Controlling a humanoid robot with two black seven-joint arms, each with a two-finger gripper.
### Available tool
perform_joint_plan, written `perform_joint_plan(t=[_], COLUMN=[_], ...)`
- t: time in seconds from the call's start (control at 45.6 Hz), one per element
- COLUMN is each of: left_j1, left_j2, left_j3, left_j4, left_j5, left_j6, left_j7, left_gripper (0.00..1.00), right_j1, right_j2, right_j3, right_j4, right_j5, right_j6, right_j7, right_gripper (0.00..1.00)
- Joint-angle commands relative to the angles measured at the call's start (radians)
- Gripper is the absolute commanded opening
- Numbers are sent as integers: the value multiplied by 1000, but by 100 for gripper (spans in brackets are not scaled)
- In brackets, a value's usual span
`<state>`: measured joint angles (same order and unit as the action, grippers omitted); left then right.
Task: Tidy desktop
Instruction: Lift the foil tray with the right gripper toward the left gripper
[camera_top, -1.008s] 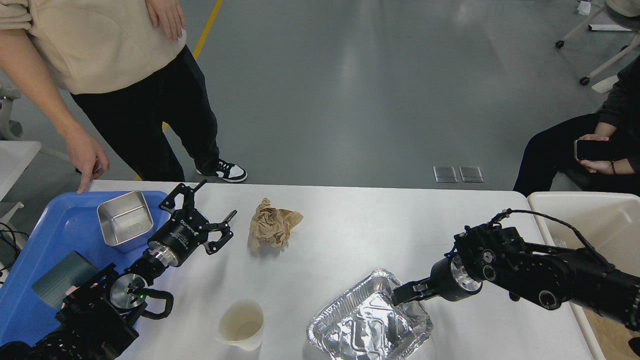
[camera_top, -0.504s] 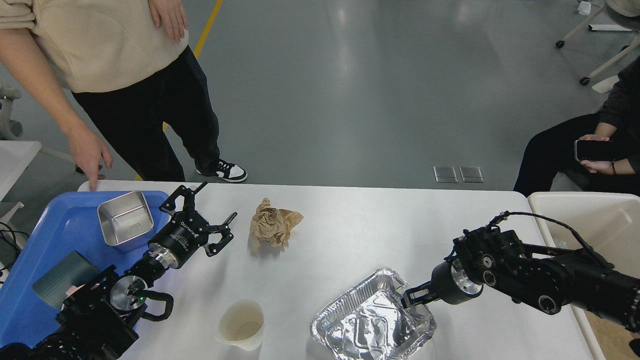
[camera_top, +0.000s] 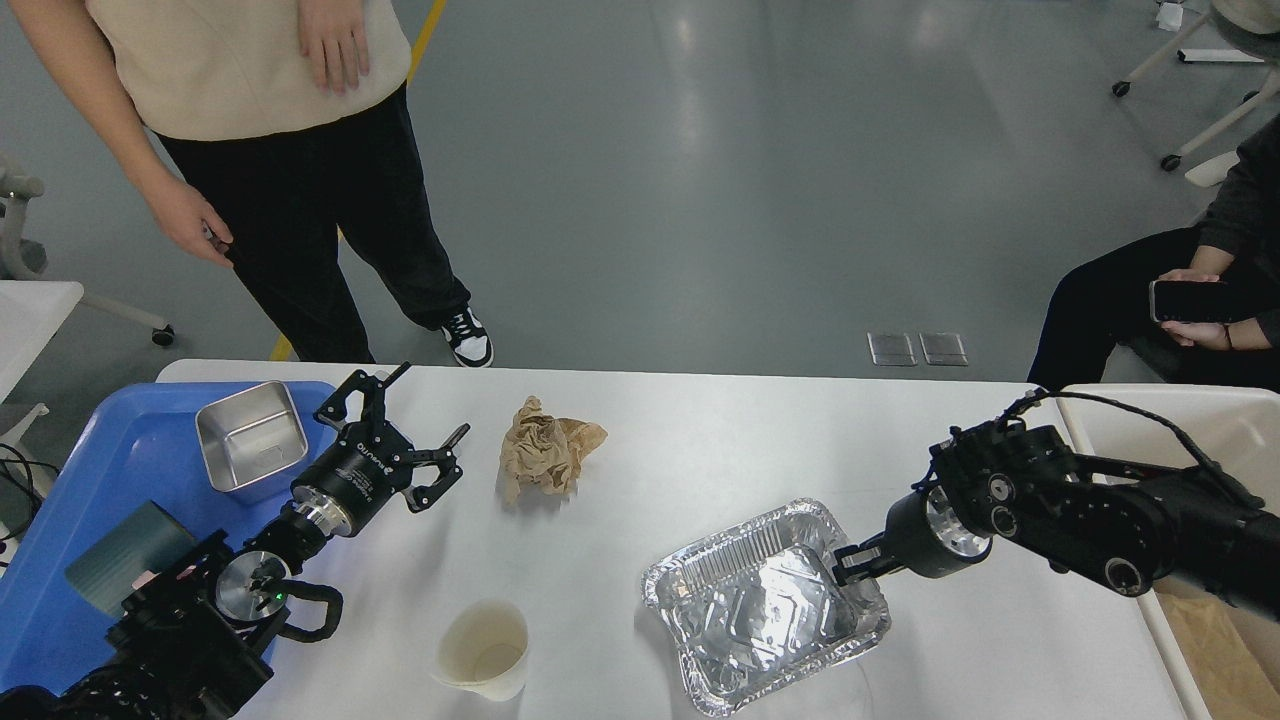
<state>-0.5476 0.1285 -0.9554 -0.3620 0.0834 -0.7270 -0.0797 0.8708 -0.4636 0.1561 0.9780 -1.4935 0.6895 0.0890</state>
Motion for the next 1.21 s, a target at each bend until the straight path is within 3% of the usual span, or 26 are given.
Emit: perform_joint_plan(t=[0.0, 0.548, 0.657, 0.855, 1.008, 1.183], left_j1=[-2, -14, -15, -15, -14, -12], left_j2=[0, 7, 5, -1, -4, 0], left_j3=[0, 1, 1, 0, 0, 0], left_j4=[0, 0, 0, -2, -2, -2], left_j5=[-1, -1, -1, -1, -2, -2], left_j6=[-2, -3, -6, -11, -12, -14], left_j7=[0, 0, 0, 0, 0, -14], left_gripper=[96, 96, 96, 96, 96, 96], right_j1=[31, 112, 160, 255, 303, 318], right_j2=[-73, -460, -487, -477, -389, -187], right_j3=[3, 3, 0, -4, -6, -4], right_j4=[33, 269, 271, 261, 202, 32], right_j5=[28, 206, 206, 275, 384, 461], right_j6=[25, 62, 79, 102, 105, 104], right_j7=[-6, -49, -100, -206, -224, -224], right_gripper=[0, 0, 0, 0, 0, 0])
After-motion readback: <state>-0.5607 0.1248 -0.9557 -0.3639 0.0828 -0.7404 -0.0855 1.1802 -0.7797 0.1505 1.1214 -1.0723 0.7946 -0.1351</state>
